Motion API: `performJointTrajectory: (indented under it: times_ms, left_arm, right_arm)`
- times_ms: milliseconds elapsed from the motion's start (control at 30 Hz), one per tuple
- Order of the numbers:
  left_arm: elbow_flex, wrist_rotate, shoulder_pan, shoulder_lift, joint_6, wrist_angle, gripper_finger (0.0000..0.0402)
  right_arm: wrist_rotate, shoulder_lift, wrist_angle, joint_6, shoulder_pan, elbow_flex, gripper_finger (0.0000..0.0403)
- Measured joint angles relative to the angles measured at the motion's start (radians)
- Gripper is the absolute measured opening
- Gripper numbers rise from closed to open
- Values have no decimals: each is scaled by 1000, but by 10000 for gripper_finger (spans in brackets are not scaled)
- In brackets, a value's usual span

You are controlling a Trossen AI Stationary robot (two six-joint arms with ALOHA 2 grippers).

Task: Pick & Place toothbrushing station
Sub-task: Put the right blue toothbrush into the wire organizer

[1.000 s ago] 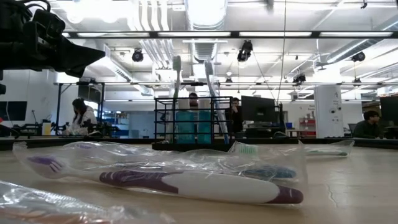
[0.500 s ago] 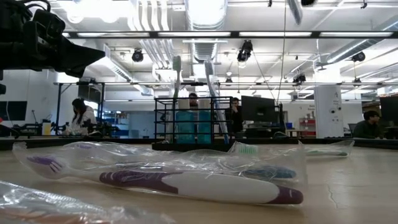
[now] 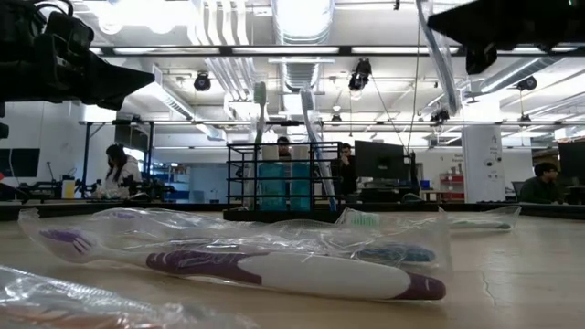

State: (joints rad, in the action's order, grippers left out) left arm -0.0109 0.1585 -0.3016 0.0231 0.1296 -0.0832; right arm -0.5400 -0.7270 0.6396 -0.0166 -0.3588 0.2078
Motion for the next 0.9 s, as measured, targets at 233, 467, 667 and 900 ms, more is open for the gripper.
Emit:
performJointTrajectory:
  times_ms: [233, 467, 667, 900]
  left_arm:
    - [0, 0, 0, 0, 27, -27, 12]
    - [-1, 0, 0, 0, -4, -33, 12]
    - [-6, 0, 0, 0, -18, -33, 12]
    - [-2, -31, 0, 0, 3, -115, 12]
  right_arm:
    - [25, 1, 225, -86, 0, -125, 8]
    - [20, -1, 342, -97, 0, -200, 8]
    - [25, -1, 392, -177, 0, -199, 8]
    - [82, -10, 250, -269, 76, -24, 8]
